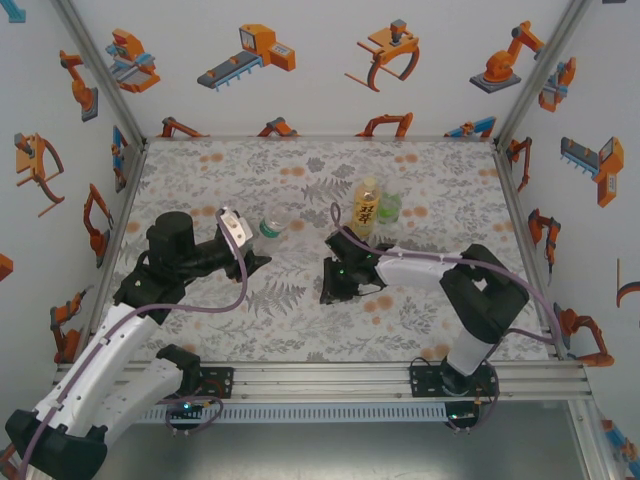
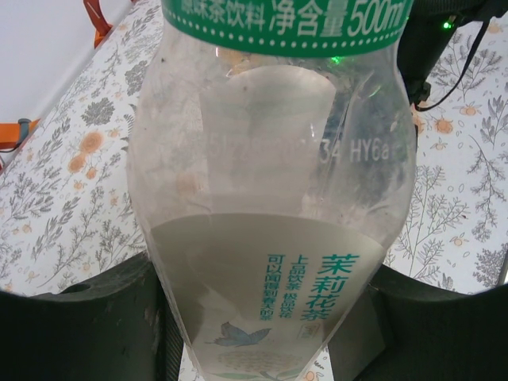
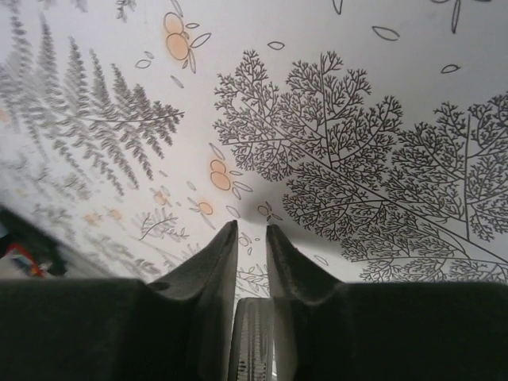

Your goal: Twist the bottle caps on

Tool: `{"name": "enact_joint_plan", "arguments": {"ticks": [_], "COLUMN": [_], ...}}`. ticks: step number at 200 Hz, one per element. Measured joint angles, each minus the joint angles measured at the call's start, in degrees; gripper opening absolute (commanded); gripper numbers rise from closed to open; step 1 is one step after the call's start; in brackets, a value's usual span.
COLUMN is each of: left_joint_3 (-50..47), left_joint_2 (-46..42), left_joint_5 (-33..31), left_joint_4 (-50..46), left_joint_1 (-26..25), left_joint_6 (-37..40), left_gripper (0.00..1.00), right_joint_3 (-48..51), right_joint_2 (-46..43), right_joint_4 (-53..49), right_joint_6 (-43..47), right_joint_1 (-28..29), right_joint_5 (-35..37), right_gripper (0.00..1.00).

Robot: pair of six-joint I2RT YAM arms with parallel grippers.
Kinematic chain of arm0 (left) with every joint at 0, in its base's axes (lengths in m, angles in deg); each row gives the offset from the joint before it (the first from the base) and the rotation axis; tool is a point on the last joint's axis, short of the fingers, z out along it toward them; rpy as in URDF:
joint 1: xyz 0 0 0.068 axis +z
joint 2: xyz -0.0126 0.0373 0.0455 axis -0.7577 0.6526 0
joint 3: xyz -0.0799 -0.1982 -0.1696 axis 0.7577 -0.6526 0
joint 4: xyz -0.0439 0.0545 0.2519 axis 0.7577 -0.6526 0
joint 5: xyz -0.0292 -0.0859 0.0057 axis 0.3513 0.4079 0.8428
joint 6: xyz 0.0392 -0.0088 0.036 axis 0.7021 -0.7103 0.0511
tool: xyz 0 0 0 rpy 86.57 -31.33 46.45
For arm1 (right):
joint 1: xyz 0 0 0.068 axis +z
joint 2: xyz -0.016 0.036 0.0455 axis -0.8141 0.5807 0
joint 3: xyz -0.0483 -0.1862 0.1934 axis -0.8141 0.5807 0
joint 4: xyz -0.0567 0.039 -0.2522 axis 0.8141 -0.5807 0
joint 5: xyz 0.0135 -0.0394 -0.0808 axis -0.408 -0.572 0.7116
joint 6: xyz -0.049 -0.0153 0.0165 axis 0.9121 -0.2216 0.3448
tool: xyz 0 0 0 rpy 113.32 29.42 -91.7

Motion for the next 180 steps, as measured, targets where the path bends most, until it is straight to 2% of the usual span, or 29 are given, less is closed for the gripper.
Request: {"name": "enact_joint_plan", "arguments": {"ticks": [25,90,136,180], "left_joint_3": [0.0,0.0,0.0,0.0], "left_joint_2": [0.04,0.87,1.01,1.22], "left_joint_5": [0.02,0.35,0.66,0.66], "left_joint_4": [0.02,0.0,0.0,-0.02], "left_joint_1": [0.0,0.04,0.04,0.07], "left_joint_6": [-0.02,0.0,0.0,0.0], "left_gripper": [0.14,0.14,0.14,0.14], "right_joint_3": [3.89,8.85,7.65,-2.45], "right_joint_2": [-1.92,-5.81,-7.58,-2.64], "right_joint_4": [5.46,8.79,3.02,-9.27], "right_joint_6": [-2.89,-5.29,-3.17,1.03], "right_joint_1": [-1.9,-4.52,-4.04,2.19], "right_joint_5": [-2.51,-2.27,0.87,7.87], "right_gripper": [0.42,0.43,0.5,0.56]}}
